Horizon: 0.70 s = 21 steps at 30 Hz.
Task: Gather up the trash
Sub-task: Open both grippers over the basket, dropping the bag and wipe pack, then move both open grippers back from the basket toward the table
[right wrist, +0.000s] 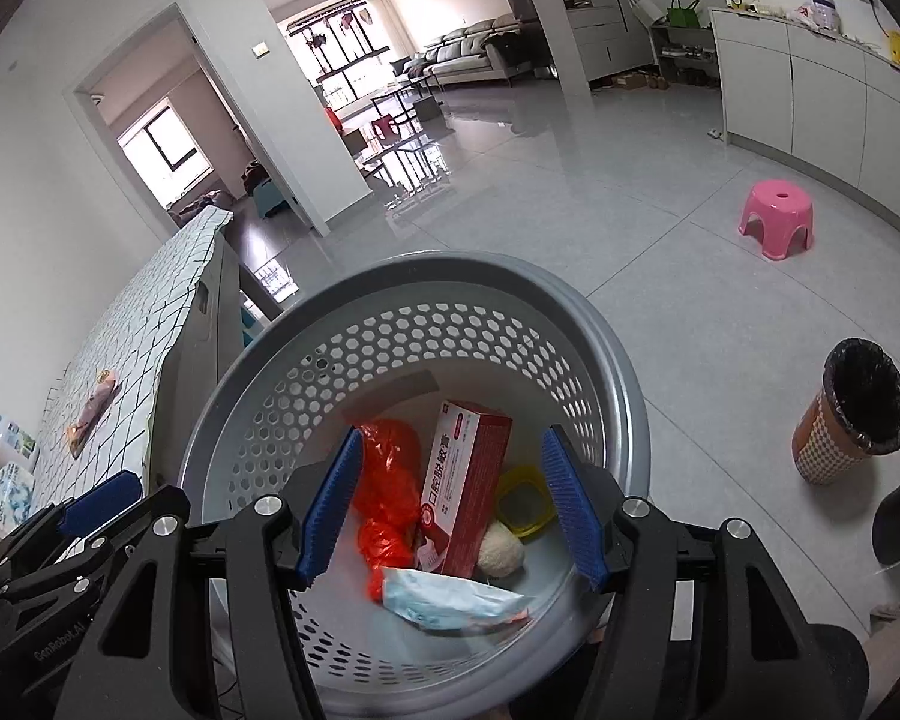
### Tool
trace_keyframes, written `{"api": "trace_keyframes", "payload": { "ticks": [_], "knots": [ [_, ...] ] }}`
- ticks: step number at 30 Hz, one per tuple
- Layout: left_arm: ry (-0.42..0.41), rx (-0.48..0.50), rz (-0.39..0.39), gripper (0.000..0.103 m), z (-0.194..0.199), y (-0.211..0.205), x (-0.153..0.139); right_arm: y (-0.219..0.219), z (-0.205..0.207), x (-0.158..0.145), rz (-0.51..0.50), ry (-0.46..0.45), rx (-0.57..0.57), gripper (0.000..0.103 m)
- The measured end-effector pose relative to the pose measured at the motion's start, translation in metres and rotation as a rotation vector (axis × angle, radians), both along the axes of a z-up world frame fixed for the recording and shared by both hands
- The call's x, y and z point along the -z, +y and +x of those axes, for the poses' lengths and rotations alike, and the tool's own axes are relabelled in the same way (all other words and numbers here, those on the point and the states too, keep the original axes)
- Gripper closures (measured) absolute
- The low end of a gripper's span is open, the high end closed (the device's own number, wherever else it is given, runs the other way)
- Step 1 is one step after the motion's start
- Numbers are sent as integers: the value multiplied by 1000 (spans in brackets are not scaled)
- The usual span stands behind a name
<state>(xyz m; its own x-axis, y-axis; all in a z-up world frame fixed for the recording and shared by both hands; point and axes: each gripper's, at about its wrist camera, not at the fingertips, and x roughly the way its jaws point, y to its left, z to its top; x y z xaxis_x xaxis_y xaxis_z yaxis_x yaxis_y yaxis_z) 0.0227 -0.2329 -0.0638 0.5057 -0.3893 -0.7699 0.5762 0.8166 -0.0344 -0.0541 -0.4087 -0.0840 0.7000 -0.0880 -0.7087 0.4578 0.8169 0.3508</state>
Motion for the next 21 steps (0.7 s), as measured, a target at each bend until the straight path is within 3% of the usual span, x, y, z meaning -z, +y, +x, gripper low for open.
{"api": "trace_keyframes", "payload": {
  "ticks": [11, 14, 21],
  "knots": [
    [-14, -18, -8, 40, -4, 11, -7, 9, -4, -5, -6, 14, -15, 42],
    [-18, -27, -18, 31, -7, 15, -10, 13, -6, -9, -11, 12, -19, 42],
    [-44, -42, -43, 30, -15, 28, -22, 27, -11, -21, -36, 4, -32, 37]
  ]
}}
